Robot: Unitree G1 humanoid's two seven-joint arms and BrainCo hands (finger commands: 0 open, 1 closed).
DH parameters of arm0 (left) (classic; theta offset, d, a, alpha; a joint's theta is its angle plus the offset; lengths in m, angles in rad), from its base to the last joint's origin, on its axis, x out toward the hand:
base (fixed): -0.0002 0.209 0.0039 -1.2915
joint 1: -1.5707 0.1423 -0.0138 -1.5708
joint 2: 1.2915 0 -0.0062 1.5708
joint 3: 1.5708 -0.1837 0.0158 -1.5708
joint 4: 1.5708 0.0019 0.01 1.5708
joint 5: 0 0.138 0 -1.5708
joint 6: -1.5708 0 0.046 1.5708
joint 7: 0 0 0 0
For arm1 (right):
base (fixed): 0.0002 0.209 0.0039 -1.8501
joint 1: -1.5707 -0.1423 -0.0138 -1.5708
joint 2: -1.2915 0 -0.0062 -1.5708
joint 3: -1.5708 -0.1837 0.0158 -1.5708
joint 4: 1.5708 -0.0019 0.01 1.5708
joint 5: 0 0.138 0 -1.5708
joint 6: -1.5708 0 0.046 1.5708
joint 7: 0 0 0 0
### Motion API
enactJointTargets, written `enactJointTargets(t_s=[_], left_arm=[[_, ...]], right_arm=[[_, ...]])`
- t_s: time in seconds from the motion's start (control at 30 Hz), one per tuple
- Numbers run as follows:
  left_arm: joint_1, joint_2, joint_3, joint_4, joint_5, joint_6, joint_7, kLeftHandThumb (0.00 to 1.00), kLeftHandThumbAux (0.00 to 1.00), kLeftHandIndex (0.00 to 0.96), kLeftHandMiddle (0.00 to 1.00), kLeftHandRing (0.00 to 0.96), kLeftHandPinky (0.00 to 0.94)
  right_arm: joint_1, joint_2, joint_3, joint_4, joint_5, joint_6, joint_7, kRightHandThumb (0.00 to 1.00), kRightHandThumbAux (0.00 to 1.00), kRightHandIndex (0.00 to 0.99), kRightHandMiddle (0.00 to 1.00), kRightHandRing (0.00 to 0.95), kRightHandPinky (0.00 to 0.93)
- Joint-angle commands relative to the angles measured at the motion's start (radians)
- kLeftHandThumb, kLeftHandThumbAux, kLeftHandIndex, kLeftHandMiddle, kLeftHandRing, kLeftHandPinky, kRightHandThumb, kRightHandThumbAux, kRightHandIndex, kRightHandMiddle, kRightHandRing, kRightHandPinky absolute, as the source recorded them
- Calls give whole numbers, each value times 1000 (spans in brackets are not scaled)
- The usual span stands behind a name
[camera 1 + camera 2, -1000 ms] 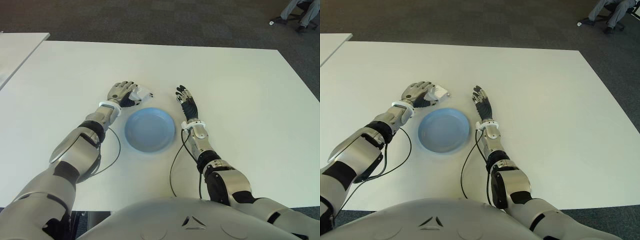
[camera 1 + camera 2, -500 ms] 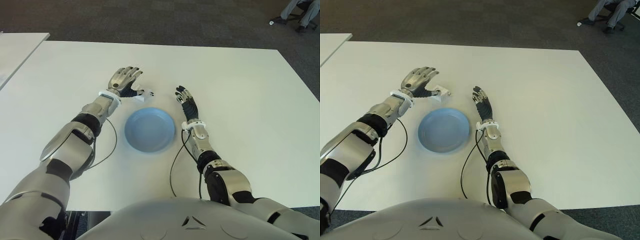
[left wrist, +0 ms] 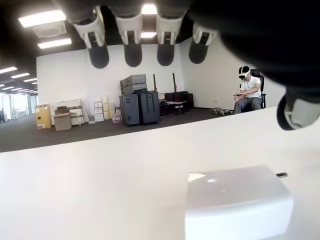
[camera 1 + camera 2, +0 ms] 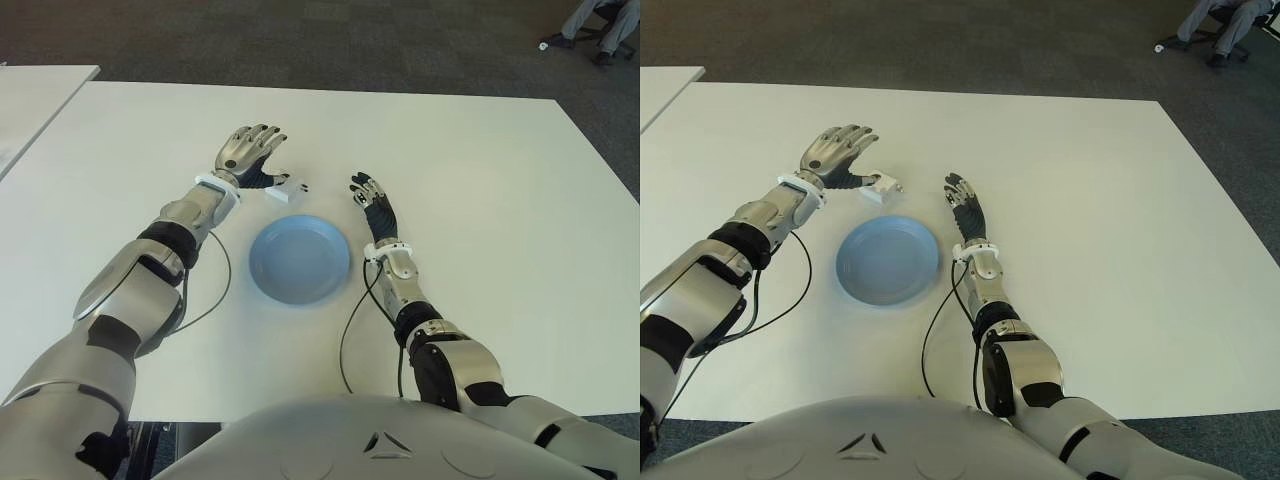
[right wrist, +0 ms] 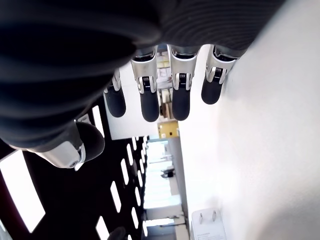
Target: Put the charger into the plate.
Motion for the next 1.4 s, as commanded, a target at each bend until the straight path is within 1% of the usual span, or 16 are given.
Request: enactJointTargets(t_s=[0.03,0.23,0.5,0.53,0.6,0.77,0.9,1.03,1.4], left_arm=[[7,1,3,-15,-1,-13,-12,176,338,0,0,0,0],[13,2,3,-26,-5,-37,-13,170,342,0,0,0,0],[25,9,3,-36,-8,-79,-25,161,379,0,0,0,0],[26,11,1,-30,-10,-97,-28,160,381,0,0,0,0],[27,15,0,-20,-12,-124,-33,143,415,0,0,0,0],[32,23,3,-2,-17,-171,-46,121,455,0,0,0,0],[47,28,-1,23,-19,-208,-64,81,494,0,0,0,0],[65,23,-11,50,-14,-218,-79,50,516,0,0,0,0],[92,6,-5,91,-32,-218,-146,14,529,0,0,0,2]], right_arm=[[30,27,0,28,0,21,-6,0,477,141,175,139,89],[33,27,4,26,-2,19,-2,0,475,141,173,135,74],[35,27,3,25,3,22,11,0,480,137,168,125,57],[35,27,3,24,2,22,12,0,480,137,168,124,57],[35,27,4,24,1,23,13,0,485,134,166,123,66],[35,30,6,21,-2,24,7,0,491,132,167,126,75],[36,31,9,18,-6,22,-1,0,494,134,170,131,78],[38,33,12,14,-6,21,-6,0,489,129,172,136,79],[46,34,18,-1,0,27,-8,0,480,117,169,138,86]])
